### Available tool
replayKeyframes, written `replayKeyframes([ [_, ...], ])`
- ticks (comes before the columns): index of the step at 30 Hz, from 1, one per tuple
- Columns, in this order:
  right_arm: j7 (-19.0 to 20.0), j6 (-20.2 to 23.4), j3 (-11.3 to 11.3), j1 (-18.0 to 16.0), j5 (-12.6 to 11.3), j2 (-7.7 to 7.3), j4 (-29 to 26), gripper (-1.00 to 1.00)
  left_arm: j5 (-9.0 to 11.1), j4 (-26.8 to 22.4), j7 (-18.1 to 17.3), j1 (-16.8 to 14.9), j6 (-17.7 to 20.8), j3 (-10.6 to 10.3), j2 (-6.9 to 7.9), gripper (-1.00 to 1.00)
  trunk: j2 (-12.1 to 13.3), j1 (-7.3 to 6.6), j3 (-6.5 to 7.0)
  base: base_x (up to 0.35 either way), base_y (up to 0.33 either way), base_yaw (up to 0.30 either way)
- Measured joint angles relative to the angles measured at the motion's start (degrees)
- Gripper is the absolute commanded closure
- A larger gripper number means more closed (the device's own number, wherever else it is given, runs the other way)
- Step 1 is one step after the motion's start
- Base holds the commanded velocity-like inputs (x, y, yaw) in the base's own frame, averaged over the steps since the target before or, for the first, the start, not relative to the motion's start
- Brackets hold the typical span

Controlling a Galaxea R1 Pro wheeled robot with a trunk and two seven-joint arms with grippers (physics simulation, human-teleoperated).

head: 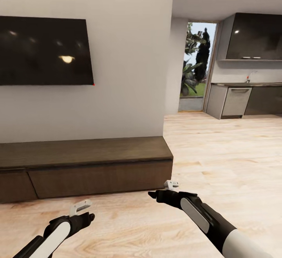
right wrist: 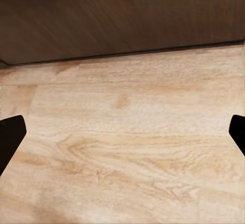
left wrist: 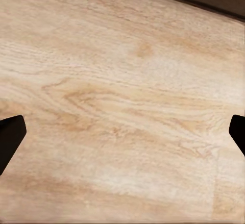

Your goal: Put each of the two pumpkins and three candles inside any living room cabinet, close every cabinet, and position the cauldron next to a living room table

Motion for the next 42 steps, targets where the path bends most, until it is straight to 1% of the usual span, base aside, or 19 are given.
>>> replayKeyframes([
  [5, -0.29, -0.2, 0.26, 0.0, 0.09, 0.0, 0.01, -1.0, 0.13, 0.8, 0.03, -0.04, -0.04, -0.05, -0.04, -1.0, 2.01, -1.1, 0.9, 0.0, 0.0, 0.0],
  [8, -1.22, -0.54, 0.2, 0.0, 1.33, 0.07, 0.1, -1.0, 0.07, 1.57, 0.05, -0.07, -0.08, -0.1, -0.43, -1.0, 3.21, -1.76, 1.44, 0.0, 0.0, 0.0],
  [10, -2.55, -0.6, 0.1, 0.0, 2.59, 0.13, 0.25, -1.0, -0.07, 2.52, 0.04, -0.14, -0.1, -0.12, -0.62, -1.0, 4.01, -2.2, 1.8, 0.0, 0.0, 0.0],
  [12, -5.83, -0.58, -0.14, 0.01, 4.11, 0.16, 1.94, -1.0, -0.16, 3.82, 0.02, -0.29, -0.16, -0.13, -0.99, -1.0, 4.82, -2.64, 2.16, 0.0, 0.0, 0.0],
  [13, -8.17, -0.63, -0.26, 0.02, 4.59, 0.17, 4.19, -1.0, -0.22, 4.33, 0.02, -0.36, -0.21, -0.13, -1.18, -1.0, 5.22, -2.85, 2.33, 0.0, 0.0, 0.0],
  [14, -9.16, -0.66, -0.31, 0.02, 4.71, 0.18, 5.83, -1.0, -0.25, 4.54, 0.02, -0.39, -0.24, -0.13, -1.3, -1.0, 5.62, -3.08, 2.51, 0.0, 0.0, 0.0],
  [17, -10.33, -0.7, -0.39, 0.01, 4.92, 0.2, 8.17, -1.0, -0.26, 4.78, 0.02, -0.42, -0.32, -0.13, -1.45, -1.0, 6.82, -3.74, 3.05, 0.0, 0.0, 0.0],
  [23, -10.9, -0.73, -0.43, 0.01, 5.02, 0.2, 9.91, -1.0, -0.31, 5.93, -0.04, -0.44, -0.6, -0.13, -1.57, -1.0, 9.23, -5.05, 4.13, -0.024, 0.0, 0.0],
  [29, -10.87, -0.73, -0.43, 0.01, 5.02, 0.2, 10.03, -1.0, -0.31, 6.11, -0.06, -0.44, -0.82, -0.06, -1.56, -1.0, 11.64, -6.34, 5.21, -0.235, 0.0, 0.0],
  [42, -10.86, -0.73, -0.31, 0.01, 5.11, 0.2, 10.13, -1.0, -0.31, 6.13, -0.06, -0.44, -0.98, 0.13, -1.58, -1.0, 16.85, -9.22, 7.54, -0.077, 0.0, 0.0],
])
